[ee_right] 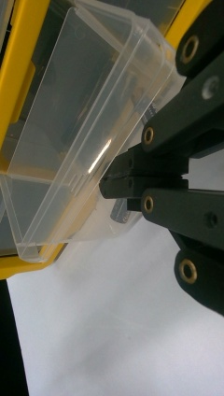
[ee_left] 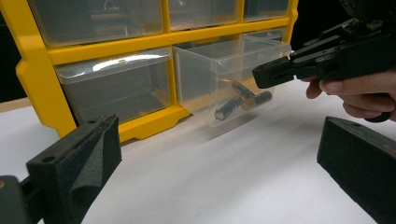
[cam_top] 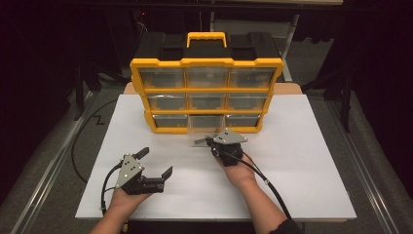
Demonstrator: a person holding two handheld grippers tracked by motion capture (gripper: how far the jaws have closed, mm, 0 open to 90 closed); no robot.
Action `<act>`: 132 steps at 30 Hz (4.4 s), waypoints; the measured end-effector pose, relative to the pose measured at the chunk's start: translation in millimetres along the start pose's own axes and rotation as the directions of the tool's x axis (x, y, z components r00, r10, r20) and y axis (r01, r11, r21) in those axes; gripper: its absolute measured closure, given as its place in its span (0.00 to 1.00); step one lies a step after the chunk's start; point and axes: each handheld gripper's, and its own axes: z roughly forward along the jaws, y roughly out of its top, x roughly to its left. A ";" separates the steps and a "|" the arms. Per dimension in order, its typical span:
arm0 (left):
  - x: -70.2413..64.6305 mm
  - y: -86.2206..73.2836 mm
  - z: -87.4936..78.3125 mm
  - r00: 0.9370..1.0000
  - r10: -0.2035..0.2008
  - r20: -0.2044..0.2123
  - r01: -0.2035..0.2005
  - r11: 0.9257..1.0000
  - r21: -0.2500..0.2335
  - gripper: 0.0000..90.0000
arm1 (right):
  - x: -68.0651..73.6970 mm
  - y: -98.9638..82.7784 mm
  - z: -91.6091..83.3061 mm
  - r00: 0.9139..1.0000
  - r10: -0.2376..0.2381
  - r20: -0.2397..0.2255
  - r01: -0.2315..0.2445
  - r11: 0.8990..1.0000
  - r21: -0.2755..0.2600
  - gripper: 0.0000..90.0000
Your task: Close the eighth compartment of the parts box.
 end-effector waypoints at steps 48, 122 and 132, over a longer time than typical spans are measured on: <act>2.0 0.0 -1.5 1.000 -0.009 0.000 0.009 1.000 -0.002 0.01 | -15.1 13.1 25.9 0.999 -0.024 0.048 0.023 1.000 0.016 1.00; 2.1 0.1 -2.3 1.000 -0.018 -0.001 0.018 1.000 -0.009 0.01 | -14.3 18.0 29.9 0.997 -0.022 0.076 0.019 0.999 0.042 0.97; 2.1 -0.1 -1.7 1.000 -0.014 -0.003 0.014 1.000 -0.004 0.01 | -8.1 9.8 13.2 0.998 -0.019 0.056 0.017 0.999 0.034 0.93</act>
